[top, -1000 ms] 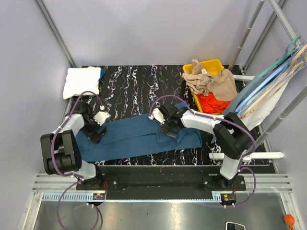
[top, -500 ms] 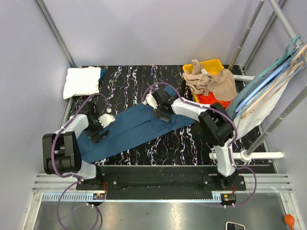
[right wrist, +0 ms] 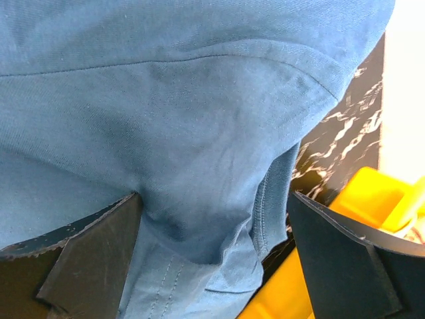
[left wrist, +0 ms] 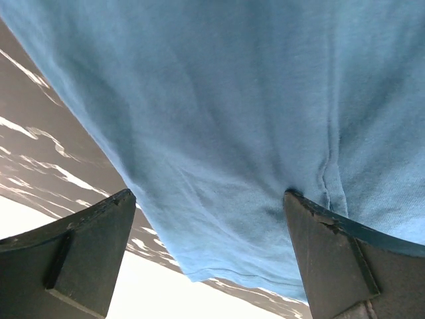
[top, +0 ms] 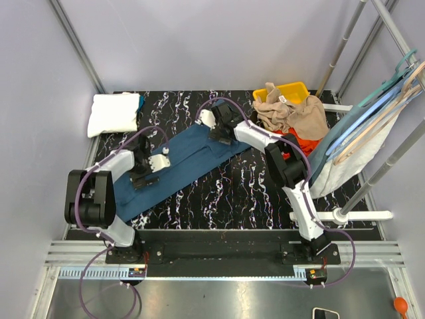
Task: Fold and stack the t-shirts
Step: Fold the tshirt
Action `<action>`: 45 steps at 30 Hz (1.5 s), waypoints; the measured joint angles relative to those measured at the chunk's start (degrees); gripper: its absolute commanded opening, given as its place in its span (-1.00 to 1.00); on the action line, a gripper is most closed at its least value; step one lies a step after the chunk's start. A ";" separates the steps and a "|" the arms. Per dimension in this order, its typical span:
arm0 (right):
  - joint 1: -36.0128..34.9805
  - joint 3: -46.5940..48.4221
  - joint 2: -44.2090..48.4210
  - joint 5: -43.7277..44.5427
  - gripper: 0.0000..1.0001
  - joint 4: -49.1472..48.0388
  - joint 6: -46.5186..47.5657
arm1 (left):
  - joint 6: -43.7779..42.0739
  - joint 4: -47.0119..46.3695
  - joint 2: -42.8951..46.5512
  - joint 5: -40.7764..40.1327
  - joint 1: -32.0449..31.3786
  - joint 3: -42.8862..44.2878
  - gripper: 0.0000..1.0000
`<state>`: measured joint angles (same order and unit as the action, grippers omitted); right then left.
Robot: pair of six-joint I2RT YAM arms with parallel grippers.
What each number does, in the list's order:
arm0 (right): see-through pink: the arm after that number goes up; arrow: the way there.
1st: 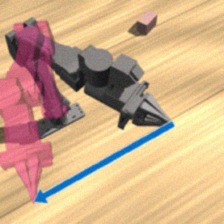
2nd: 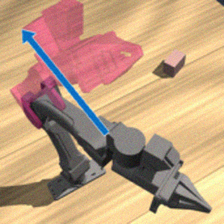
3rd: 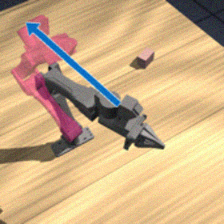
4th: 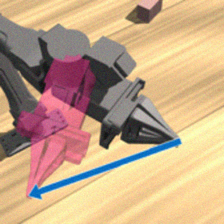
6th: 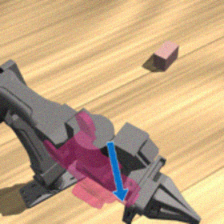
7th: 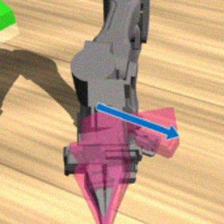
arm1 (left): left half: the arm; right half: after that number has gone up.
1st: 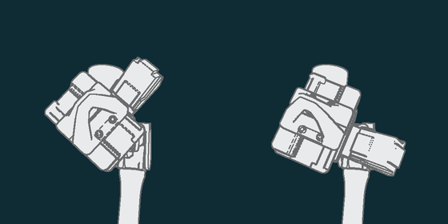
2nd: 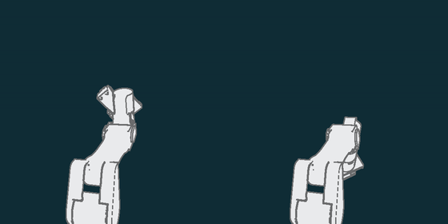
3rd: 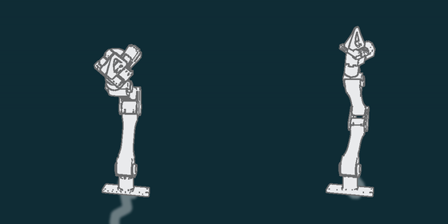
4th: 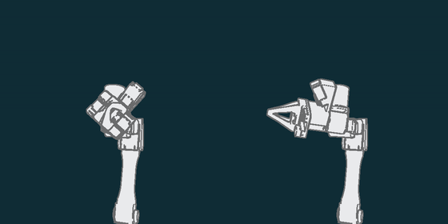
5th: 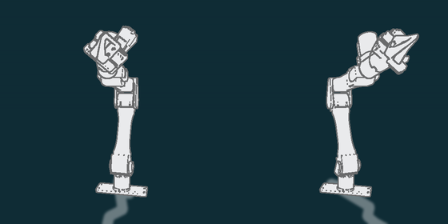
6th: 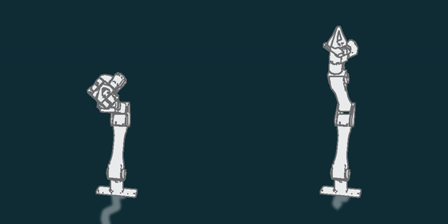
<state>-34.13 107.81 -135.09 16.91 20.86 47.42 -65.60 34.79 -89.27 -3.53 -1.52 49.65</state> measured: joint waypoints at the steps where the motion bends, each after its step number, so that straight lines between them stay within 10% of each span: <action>1: 0.35 1.16 -0.76 0.04 0.99 -0.07 0.57 | -0.09 -0.20 -0.87 -0.37 -0.83 0.83 0.98; 45: 7.52 9.55 -9.33 -14.84 0.99 -15.23 12.74 | 3.45 -5.84 -5.53 -7.93 -23.89 4.44 0.98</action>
<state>-26.61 117.36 -144.42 2.07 5.63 60.16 -62.15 28.95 -94.80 -11.46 -25.41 54.08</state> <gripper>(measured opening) 0.993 0.988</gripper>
